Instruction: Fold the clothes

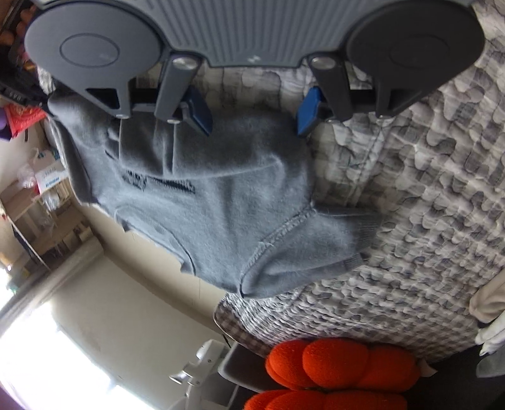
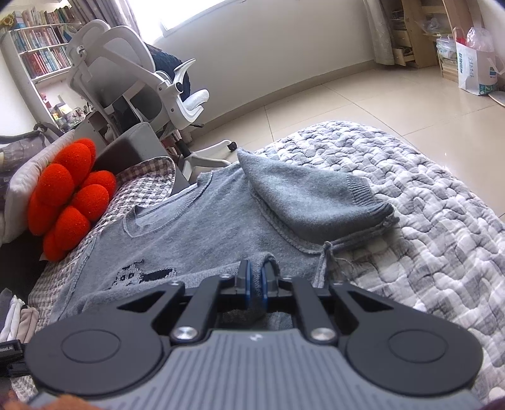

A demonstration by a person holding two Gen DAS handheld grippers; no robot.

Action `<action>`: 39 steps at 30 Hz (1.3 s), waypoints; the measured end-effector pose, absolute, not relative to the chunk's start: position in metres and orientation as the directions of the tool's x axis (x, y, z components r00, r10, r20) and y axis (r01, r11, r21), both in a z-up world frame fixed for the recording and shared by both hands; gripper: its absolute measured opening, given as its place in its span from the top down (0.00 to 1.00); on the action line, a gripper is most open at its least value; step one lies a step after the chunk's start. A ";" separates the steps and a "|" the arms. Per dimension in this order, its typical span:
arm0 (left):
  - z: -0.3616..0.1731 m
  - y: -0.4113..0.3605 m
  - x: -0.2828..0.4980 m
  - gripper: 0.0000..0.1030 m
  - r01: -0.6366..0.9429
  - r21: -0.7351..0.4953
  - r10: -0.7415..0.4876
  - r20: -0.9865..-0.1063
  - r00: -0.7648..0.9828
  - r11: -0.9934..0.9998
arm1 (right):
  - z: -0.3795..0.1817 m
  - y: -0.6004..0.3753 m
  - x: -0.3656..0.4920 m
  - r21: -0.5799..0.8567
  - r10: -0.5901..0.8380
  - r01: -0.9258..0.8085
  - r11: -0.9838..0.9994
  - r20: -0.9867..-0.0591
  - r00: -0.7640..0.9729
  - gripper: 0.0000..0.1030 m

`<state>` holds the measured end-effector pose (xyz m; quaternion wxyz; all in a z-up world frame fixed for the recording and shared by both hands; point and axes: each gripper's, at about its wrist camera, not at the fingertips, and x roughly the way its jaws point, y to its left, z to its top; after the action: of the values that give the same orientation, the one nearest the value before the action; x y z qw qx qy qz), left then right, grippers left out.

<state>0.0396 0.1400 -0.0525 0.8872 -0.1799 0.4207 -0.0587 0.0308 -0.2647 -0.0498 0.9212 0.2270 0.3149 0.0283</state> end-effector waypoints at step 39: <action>-0.010 0.066 0.208 0.93 -0.020 -0.156 -0.063 -0.508 0.859 0.987 | -0.054 -0.288 0.057 0.256 -0.141 0.279 0.925 -0.451 0.881 0.93</action>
<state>0.2084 0.0660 -0.0098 0.9609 -0.0784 0.2653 -0.0110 0.0570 -0.2877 -0.0536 0.9567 0.1588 0.2177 -0.1099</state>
